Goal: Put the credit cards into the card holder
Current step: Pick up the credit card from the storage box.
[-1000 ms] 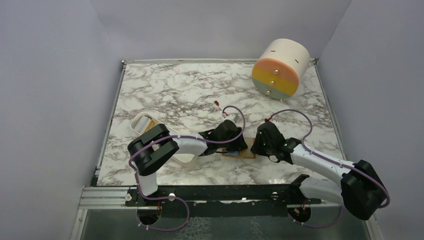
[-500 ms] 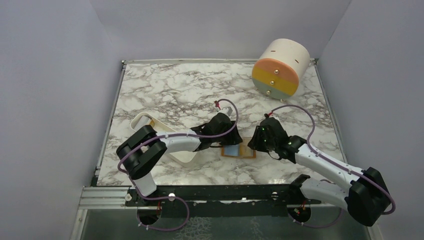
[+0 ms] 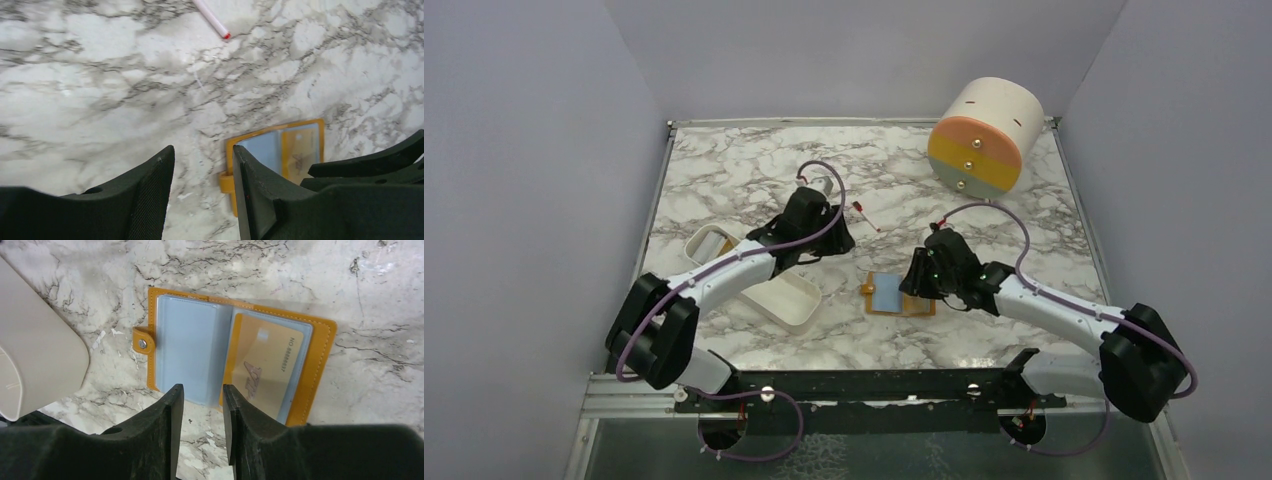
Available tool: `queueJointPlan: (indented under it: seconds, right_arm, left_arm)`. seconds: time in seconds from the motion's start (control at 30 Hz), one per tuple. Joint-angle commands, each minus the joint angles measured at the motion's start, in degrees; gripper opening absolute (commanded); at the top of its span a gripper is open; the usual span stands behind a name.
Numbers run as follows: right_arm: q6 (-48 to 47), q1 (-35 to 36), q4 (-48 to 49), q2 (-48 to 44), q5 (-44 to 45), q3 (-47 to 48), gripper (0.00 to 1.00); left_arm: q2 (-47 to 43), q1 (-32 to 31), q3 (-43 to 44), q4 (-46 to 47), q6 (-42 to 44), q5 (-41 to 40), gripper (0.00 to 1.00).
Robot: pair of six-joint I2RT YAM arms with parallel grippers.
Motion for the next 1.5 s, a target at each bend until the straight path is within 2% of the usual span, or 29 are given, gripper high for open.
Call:
queueJointPlan:
  seconds: [0.0, 0.27, 0.6, 0.77, 1.07, 1.47]
  right_arm:
    - [-0.2, 0.72, 3.86, 2.42, -1.27, 2.58, 0.36]
    - [-1.45, 0.73, 6.91, 7.08, -2.7, 2.19, 0.37]
    - [-3.57, 0.75, 6.57, 9.52, -0.34, 0.77, 0.36]
    - [-4.8, 0.81, 6.35, 8.55, -0.49, 1.18, 0.36]
    - [-6.65, 0.77, 7.91, 7.44, -3.6, 1.33, 0.36]
    - [-8.34, 0.76, 8.05, 5.76, -4.77, 1.76, 0.36]
  left_arm:
    - [-4.52, 5.04, 4.38, -13.6, 12.04, -5.33, 0.48]
    - [-12.4, 13.33, 4.06, -18.62, 28.34, -13.68, 0.41]
    - [-16.07, 20.18, -2.64, -14.78, 43.46, -21.96, 0.4]
    - [-14.08, 23.07, -3.78, -14.19, 46.58, -26.92, 0.41]
    - [-14.23, 26.38, -6.98, -11.49, 49.64, -28.06, 0.41]
    - [-9.62, 28.49, -7.62, -10.1, 51.82, -29.07, 0.44]
